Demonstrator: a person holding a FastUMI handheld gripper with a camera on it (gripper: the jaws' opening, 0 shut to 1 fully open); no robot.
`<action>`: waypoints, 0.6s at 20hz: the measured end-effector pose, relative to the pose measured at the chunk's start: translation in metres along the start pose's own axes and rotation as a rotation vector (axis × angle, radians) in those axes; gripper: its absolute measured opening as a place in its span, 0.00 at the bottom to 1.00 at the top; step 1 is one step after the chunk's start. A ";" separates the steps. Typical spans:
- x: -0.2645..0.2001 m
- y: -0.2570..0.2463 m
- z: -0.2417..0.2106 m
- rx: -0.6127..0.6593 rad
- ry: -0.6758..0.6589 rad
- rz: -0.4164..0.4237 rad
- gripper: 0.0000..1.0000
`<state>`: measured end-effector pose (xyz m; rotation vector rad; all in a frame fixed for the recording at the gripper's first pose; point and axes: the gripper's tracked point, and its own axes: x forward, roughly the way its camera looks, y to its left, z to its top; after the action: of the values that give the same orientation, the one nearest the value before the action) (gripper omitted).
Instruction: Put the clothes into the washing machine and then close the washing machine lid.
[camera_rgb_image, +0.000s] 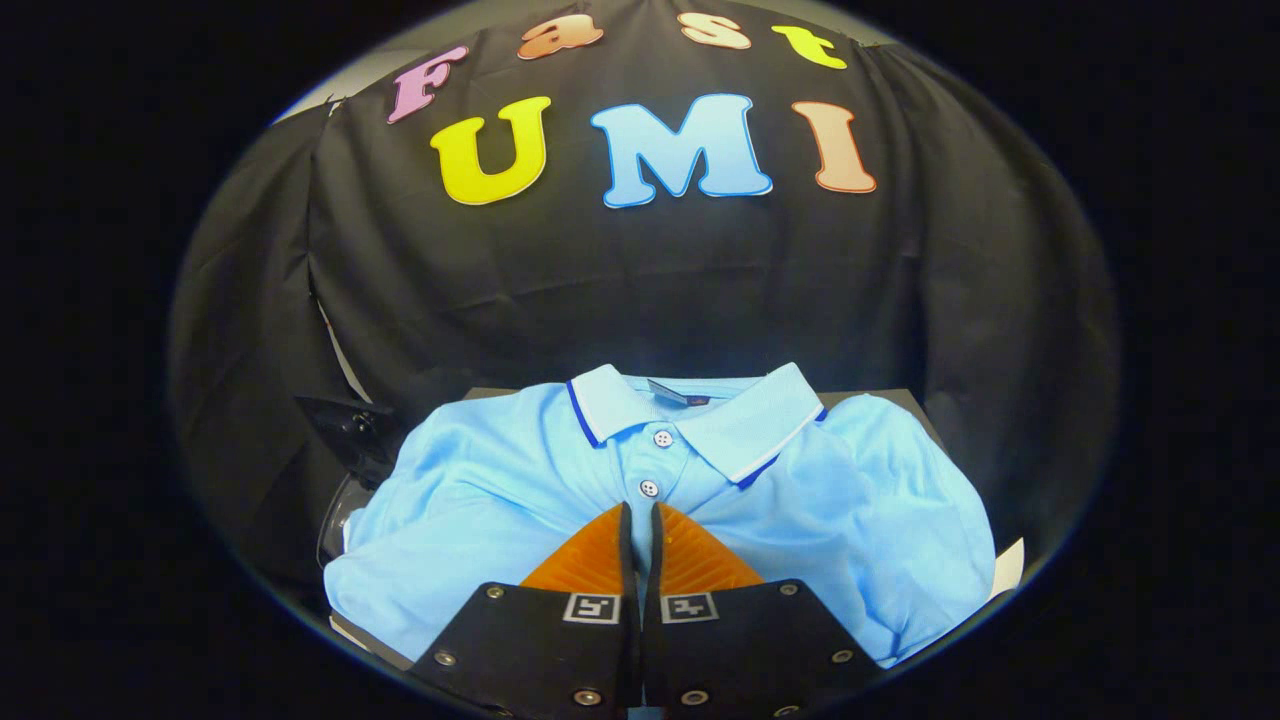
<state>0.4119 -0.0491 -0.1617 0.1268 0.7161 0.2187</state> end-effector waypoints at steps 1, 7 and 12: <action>-0.002 -0.001 0.002 0.024 -0.018 0.016 0.00; -0.018 0.013 0.025 0.149 -0.111 0.104 0.00; -0.050 0.040 0.054 0.210 -0.210 0.178 0.00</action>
<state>0.4046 -0.0241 -0.0823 0.4088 0.5167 0.2953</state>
